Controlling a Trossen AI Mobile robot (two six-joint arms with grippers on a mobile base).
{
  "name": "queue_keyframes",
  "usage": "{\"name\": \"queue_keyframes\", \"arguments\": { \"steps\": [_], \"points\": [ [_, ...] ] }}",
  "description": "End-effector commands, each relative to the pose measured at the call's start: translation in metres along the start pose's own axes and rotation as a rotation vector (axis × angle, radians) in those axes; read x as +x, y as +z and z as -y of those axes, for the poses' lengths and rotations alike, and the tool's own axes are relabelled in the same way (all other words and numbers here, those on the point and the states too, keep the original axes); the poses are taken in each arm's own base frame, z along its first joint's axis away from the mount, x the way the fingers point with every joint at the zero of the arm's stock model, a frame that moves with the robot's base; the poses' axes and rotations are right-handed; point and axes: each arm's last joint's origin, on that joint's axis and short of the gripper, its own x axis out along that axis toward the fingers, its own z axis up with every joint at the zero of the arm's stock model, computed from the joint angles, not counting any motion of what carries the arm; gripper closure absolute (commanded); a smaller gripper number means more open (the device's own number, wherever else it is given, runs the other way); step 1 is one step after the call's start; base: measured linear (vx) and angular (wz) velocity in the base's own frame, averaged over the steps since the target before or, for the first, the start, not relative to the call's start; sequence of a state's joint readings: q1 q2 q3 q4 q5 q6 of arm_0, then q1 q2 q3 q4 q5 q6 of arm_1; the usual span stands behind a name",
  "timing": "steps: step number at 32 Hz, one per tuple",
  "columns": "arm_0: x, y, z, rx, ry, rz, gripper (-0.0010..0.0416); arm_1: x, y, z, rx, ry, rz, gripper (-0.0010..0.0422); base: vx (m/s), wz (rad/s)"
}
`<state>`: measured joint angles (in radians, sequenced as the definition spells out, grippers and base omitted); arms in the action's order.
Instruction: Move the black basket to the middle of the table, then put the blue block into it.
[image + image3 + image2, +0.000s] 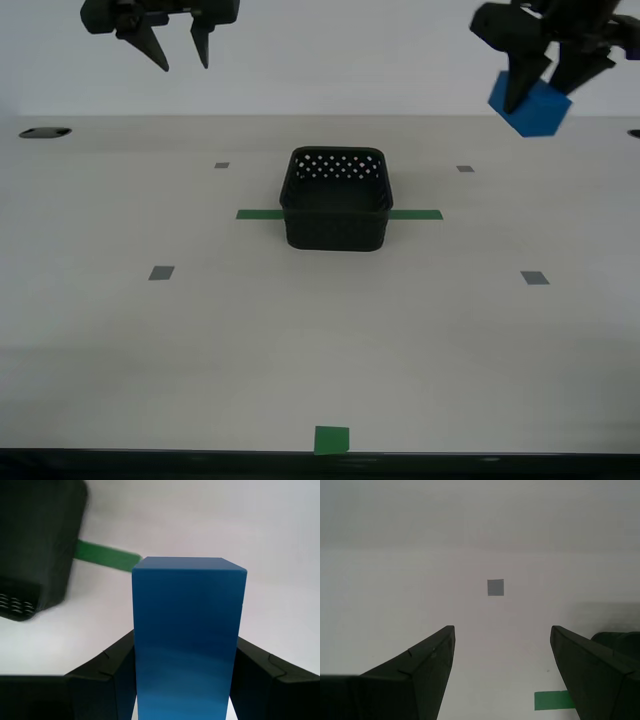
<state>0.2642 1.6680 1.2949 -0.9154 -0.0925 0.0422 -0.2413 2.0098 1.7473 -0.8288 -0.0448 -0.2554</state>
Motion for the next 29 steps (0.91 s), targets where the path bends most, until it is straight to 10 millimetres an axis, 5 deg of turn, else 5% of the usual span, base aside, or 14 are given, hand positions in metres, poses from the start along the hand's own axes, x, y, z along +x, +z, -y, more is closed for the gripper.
{"name": "queue_keyframes", "arguments": {
  "steps": [1,9,15,18,19,21,29],
  "points": [
    [-0.022,0.015,-0.030,-0.080,0.043,0.083,0.0407,0.000,0.000,0.000,0.001,0.000,0.002,0.0153,0.000,0.000],
    [-0.044,0.038,-0.079,-0.208,0.214,0.186,0.0407,0.000,0.000,0.000,0.004,0.001,-0.005,0.0154,0.000,0.000],
    [-0.005,0.072,-0.112,-0.264,0.277,0.111,0.0407,0.000,-0.001,0.000,0.007,-0.003,-0.015,0.0154,0.000,0.000],
    [0.035,0.083,-0.126,-0.278,0.271,0.026,0.0407,0.000,-0.002,0.000,0.011,-0.002,-0.022,0.0153,0.000,0.000],
    [0.065,0.085,-0.134,-0.287,0.265,-0.031,0.0407,0.000,-0.003,0.000,0.015,0.000,-0.032,0.0153,0.000,0.000],
    [0.085,0.085,-0.137,-0.295,0.256,-0.066,0.0407,0.000,-0.003,0.000,0.015,0.000,-0.031,0.0153,0.000,0.000],
    [0.096,0.085,-0.141,-0.312,0.259,-0.070,0.0406,0.000,-0.002,0.000,0.018,-0.001,-0.024,0.0154,0.002,0.011]
  ]
}}
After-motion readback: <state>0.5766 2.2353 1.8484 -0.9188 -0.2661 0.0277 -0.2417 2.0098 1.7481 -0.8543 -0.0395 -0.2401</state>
